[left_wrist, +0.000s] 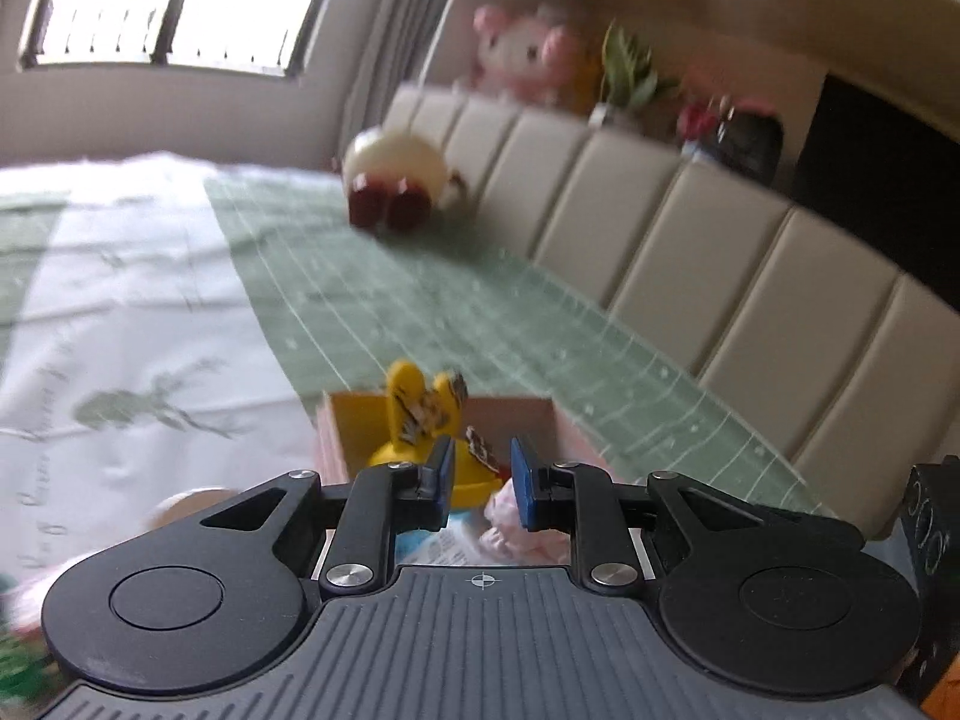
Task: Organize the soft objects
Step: 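Carry scrunchie and hair tie into the pink box and open both grippers, then reach the left gripper to the cotton swab bag and grasp it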
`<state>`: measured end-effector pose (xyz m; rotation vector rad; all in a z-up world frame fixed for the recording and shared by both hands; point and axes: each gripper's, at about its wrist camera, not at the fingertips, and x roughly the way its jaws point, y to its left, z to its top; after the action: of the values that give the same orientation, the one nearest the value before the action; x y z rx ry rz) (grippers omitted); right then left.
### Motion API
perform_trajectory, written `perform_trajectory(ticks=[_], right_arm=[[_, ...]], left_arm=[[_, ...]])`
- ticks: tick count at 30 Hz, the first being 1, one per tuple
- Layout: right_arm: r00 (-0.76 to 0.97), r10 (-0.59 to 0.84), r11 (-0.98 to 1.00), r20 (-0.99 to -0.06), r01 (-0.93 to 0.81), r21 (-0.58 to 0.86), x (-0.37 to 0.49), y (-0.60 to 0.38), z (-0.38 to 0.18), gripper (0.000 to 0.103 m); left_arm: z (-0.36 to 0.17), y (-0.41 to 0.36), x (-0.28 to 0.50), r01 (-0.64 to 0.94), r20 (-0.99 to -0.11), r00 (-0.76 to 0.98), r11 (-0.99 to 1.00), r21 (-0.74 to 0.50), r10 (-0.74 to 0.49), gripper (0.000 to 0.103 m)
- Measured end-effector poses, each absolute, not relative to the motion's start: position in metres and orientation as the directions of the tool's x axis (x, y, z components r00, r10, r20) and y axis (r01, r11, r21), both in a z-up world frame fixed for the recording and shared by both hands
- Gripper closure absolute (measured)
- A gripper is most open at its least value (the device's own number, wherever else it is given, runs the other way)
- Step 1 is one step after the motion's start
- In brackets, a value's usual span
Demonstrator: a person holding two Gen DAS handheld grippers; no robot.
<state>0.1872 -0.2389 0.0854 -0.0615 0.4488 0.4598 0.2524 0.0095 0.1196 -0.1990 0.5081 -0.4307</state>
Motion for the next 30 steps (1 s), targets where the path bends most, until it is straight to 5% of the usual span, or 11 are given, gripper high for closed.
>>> perform_trajectory(ticks=[8,12,22,30], right_arm=[[0.779,0.444,0.88,-0.442,-0.472,0.051,0.148,-0.196,0.083,0.035],[0.739,0.468,0.869,-0.485,-0.485,0.099,0.135,-0.162,0.063,0.035],[0.732,0.416,0.844,-0.54,-0.532,-0.071,0.103,-0.1,0.03,0.035],[0.719,0.403,0.858,-0.567,-0.513,-0.041,0.108,-0.104,0.025,0.033]], left_arm=[[0.118,0.084,0.154,0.103,-0.315,0.936,0.978,-0.184,-0.158,0.081],[0.1,0.136,0.127,-0.088,-0.352,0.936,0.958,-0.272,-0.014,0.081],[0.053,0.188,0.11,-0.168,-0.475,0.879,0.903,-0.395,-0.045,0.081],[0.037,0.164,0.119,-0.103,-0.507,0.855,0.923,-0.371,-0.108,0.081]])
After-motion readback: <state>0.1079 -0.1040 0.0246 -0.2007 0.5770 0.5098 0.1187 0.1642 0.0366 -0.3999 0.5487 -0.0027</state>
